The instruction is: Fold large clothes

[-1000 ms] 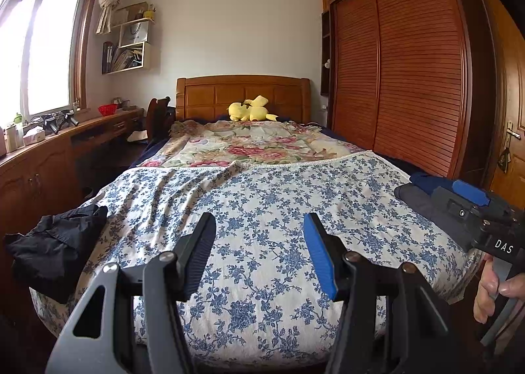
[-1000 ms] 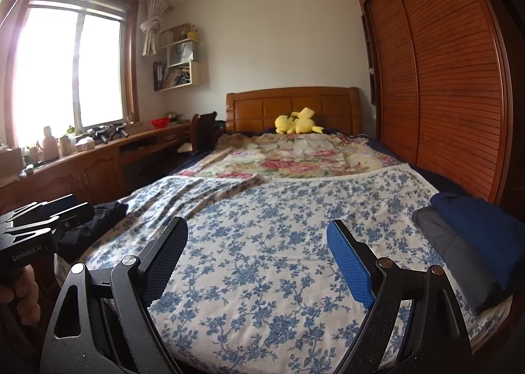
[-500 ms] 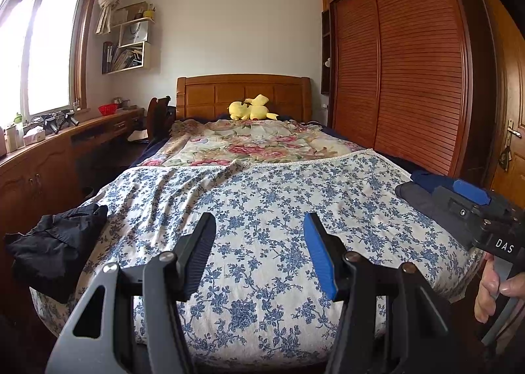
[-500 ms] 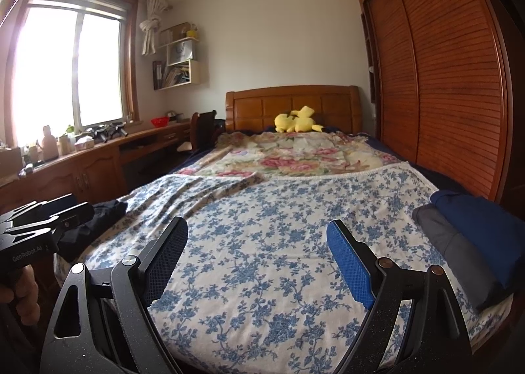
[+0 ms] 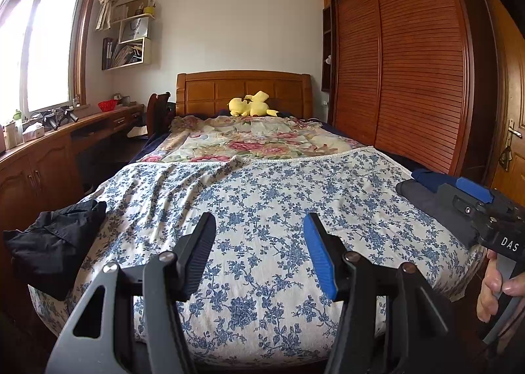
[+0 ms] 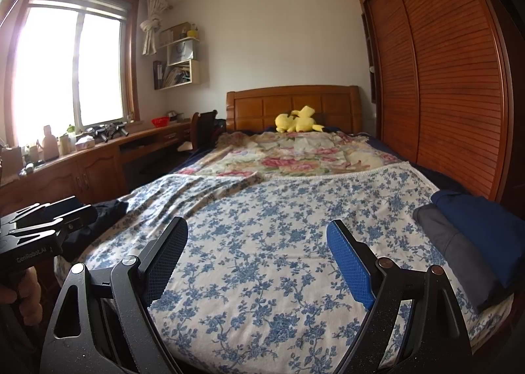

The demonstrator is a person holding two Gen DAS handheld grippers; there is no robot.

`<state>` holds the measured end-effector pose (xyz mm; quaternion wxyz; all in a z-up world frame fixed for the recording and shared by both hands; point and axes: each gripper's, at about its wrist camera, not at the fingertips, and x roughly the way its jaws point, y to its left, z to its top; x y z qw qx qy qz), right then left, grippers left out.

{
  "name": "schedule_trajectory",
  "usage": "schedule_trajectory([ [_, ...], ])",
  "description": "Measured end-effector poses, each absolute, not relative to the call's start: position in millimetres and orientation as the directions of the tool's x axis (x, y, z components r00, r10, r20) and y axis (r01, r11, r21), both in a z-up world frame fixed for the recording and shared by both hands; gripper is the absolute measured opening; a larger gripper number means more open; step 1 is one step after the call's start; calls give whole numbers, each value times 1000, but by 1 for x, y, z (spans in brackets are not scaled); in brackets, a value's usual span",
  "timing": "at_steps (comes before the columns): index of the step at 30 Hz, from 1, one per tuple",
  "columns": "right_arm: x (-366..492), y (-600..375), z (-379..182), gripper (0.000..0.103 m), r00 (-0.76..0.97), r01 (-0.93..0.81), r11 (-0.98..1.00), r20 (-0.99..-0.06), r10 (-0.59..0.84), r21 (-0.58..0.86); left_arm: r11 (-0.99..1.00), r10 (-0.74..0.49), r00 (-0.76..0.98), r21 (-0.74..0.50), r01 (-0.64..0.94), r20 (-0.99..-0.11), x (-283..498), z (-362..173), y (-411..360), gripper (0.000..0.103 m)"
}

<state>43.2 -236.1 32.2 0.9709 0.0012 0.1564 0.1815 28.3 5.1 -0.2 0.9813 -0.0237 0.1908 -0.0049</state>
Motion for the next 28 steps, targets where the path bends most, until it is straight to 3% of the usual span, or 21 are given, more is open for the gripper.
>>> schedule_trajectory([
  [28,43,-235,31,88,883,-353,934,-309,354,61,999,-21,921,-46,3,-390,35,-4,1,55],
])
